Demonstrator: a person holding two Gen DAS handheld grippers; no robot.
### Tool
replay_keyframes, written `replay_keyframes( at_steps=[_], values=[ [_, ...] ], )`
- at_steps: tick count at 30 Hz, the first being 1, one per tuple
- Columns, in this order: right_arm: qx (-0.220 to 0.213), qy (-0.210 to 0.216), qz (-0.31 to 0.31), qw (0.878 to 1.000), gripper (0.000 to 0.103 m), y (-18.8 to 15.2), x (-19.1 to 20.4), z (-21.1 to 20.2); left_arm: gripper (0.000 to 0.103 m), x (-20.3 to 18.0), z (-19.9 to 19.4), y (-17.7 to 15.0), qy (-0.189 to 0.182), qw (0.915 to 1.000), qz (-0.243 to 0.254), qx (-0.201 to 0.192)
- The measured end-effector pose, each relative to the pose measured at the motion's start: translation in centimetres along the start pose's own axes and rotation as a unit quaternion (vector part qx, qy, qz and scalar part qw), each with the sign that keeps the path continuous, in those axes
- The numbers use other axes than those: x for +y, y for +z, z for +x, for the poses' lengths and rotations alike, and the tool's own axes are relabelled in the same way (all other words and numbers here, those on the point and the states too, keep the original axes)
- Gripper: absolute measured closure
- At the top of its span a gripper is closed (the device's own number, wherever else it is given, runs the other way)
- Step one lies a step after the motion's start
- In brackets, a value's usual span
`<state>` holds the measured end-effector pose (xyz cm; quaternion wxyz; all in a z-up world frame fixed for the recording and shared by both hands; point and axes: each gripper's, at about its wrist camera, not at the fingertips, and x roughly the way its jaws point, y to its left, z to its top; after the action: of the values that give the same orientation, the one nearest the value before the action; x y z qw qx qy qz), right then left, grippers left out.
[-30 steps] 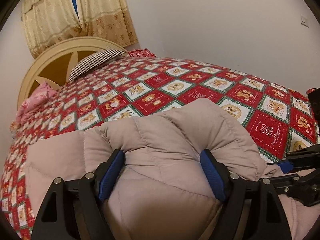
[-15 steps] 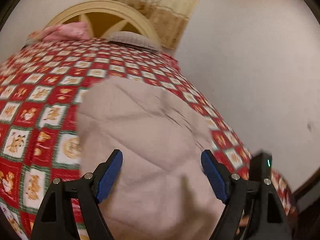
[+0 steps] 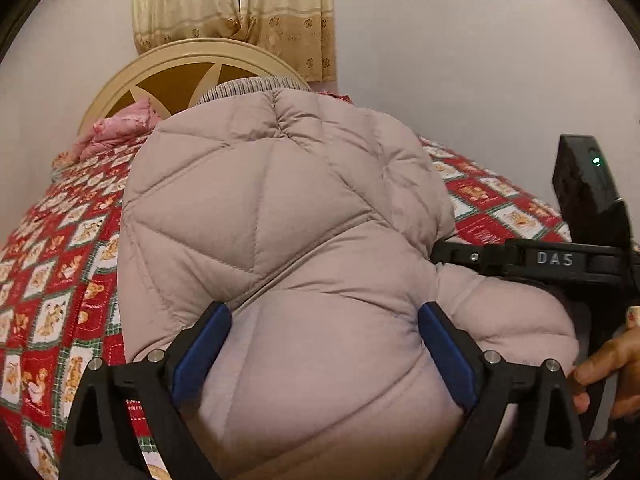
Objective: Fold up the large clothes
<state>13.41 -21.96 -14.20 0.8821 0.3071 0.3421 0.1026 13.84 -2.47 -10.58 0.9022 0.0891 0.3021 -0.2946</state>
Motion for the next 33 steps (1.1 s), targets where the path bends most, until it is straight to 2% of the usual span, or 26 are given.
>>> replay_keyframes(
  at_steps=[2, 3, 4, 5, 8, 10, 12, 14, 16, 19, 20, 22, 23, 24, 25, 27, 28, 29, 30, 33],
  values=[
    [0.005, -0.003, 0.002, 1.0, 0.062, 0.1, 0.1, -0.3, 0.008, 1.4, -1.3, 0.2, -0.041, 0.9987, -0.03, 0.004],
    [0.008, -0.004, 0.001, 1.0, 0.058, 0.3, 0.3, -0.5, 0.008, 3.0, -2.5, 0.5, -0.066, 0.9959, -0.061, -0.002],
    [0.012, -0.005, 0.001, 1.0, 0.055, 0.5, 0.4, -0.8, 0.008, 4.2, -3.5, 0.7, -0.074, 0.9932, -0.089, -0.012],
    [0.017, -0.004, 0.001, 1.0, 0.049, 0.8, 0.6, -1.2, 0.008, 5.8, -4.6, 0.9, -0.075, 0.9899, -0.118, -0.026],
    [0.026, -0.009, -0.015, 0.999, 0.022, 2.0, 1.8, -3.1, 0.008, 11.5, -6.9, 2.1, -0.06, 0.9743, -0.208, -0.062],
    [-0.005, -0.003, -0.049, 0.999, 0.021, 3.6, 3.2, -5.4, 0.008, 14.7, -6.7, 3.0, -0.043, 0.9649, -0.253, -0.058],
    [-0.033, -0.006, -0.07, 0.997, 0.011, 5.3, 4.4, -6.8, 0.008, 16.8, -5.1, 3.8, -0.039, 0.9583, -0.28, -0.04],
    [-0.054, 0.002, -0.093, 0.994, 0.001, 7.5, 6.0, -7.3, 0.008, 17.1, -3.0, 4.2, -0.053, 0.9539, -0.294, -0.027],
    [-0.051, -0.009, -0.124, 0.991, 0.0, 8.8, 7.6, -6.2, 0.008, 16.8, -0.7, 4.3, -0.078, 0.9493, -0.304, -0.012],
    [-0.003, -0.05, -0.194, 0.98, 0.0, 9.8, 9.4, -1.6, 0.008, 15.3, 2.3, 3.4, -0.108, 0.9406, -0.321, 0.02],
    [0.023, -0.08, -0.214, 0.973, 0.0, 9.6, 9.3, 0.7, 0.008, 14.9, 2.9, 3.1, -0.109, 0.9392, -0.325, 0.025],
    [0.052, -0.109, -0.22, 0.968, 0.0, 9.2, 7.7, 3.0, 0.002, 14.3, 3.7, 2.3, -0.106, 0.9418, -0.318, 0.021],
    [0.061, -0.099, -0.205, 0.972, 0.0, 8.9, 6.1, 3.5, 0.001, 14.3, 4.1, 2.0, -0.113, 0.9417, -0.316, 0.027],
    [0.069, -0.069, -0.166, 0.981, 0.0, 8.7, 4.0, 3.9, 0.001, 14.6, 4.6, 1.7, -0.125, 0.9385, -0.32, 0.035],
    [0.08, -0.03, -0.108, 0.99, 0.0, 8.5, 1.6, 4.2, 0.001, 15.0, 5.3, 1.3, -0.143, 0.9315, -0.331, 0.046],
    [0.106, 0.039, -0.02, 0.993, 0.0, 7.5, -1.7, 5.3, 0.001, 15.3, 6.2, 0.8, -0.16, 0.9246, -0.341, 0.056],
    [0.12, 0.079, 0.02, 0.989, 0.0, 6.6, -3.3, 6.3, 0.001, 15.3, 6.6, 0.5, -0.169, 0.9211, -0.346, 0.059],
    [0.116, 0.091, 0.03, 0.989, 0.0, 6.3, -3.8, 6.5, 0.001, 15.4, 7.1, 0.2, -0.181, 0.915, -0.355, 0.063],
    [0.097, 0.09, 0.009, 0.991, 0.0, 6.0, -3.5, 6.2, 0.001, 15.5, 7.6, -0.1, -0.189, 0.9118, -0.359, 0.063],
    [0.11, 0.084, -0.013, 0.99, 0.0, 5.8, -2.7, 6.6, 0.001, 15.4, 7.7, -0.2, -0.198, 0.9156, -0.345, 0.055]
  ],
)
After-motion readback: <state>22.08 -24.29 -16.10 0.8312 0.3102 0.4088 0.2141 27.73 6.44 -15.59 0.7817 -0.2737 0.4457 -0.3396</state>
